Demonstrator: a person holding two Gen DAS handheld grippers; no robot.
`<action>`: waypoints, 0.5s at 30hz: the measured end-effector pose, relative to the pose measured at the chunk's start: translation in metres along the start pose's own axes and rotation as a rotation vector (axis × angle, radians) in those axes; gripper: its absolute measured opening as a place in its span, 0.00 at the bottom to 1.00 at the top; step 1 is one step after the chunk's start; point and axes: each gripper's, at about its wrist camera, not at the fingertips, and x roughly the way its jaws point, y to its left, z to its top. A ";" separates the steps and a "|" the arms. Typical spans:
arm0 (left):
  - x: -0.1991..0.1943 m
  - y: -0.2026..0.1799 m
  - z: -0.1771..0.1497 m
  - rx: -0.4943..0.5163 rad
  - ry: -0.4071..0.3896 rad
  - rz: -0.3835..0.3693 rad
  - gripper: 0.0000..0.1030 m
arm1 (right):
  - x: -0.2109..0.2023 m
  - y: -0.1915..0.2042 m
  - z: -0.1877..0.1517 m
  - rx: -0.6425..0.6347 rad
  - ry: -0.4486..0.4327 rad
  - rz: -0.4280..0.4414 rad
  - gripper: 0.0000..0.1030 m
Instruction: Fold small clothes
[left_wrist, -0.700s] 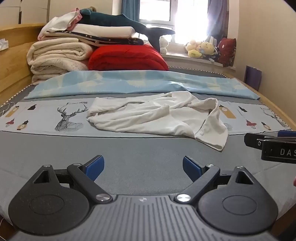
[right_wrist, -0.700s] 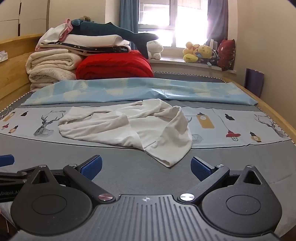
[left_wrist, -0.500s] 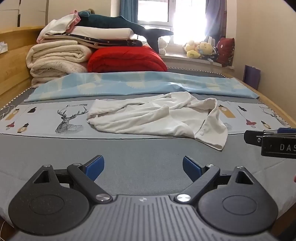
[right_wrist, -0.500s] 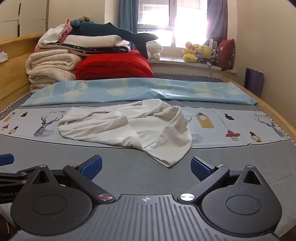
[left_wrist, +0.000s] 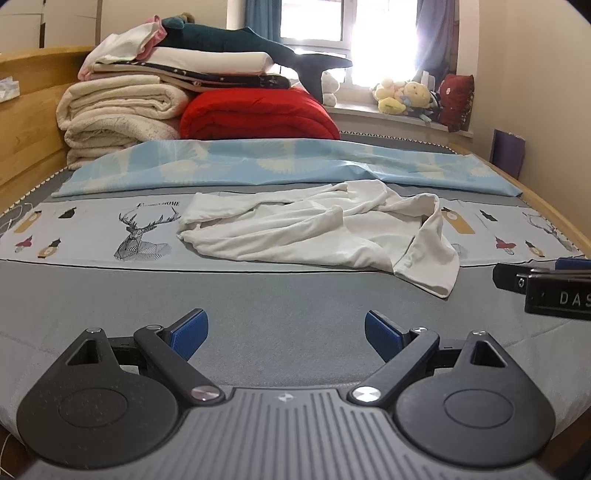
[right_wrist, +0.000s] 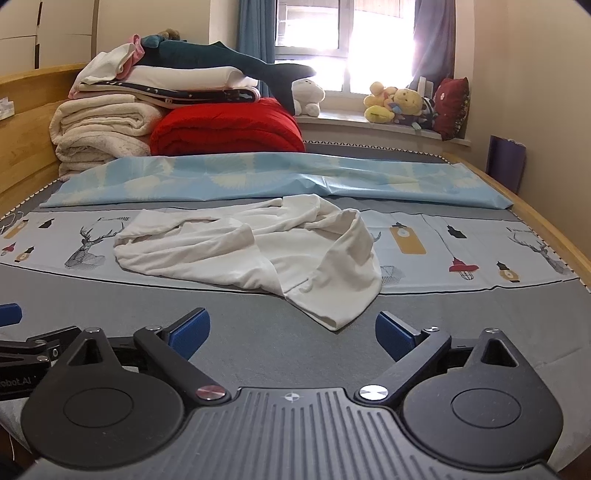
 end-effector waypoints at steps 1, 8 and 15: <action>0.000 -0.001 0.000 0.006 0.000 0.002 0.92 | 0.000 0.001 0.000 -0.004 0.001 -0.002 0.92; 0.000 0.000 0.000 0.017 -0.013 0.002 0.92 | 0.002 0.003 -0.004 -0.023 0.005 -0.011 0.84; 0.000 0.001 0.000 0.019 0.000 0.007 0.92 | 0.002 0.003 -0.003 -0.009 -0.002 -0.001 0.77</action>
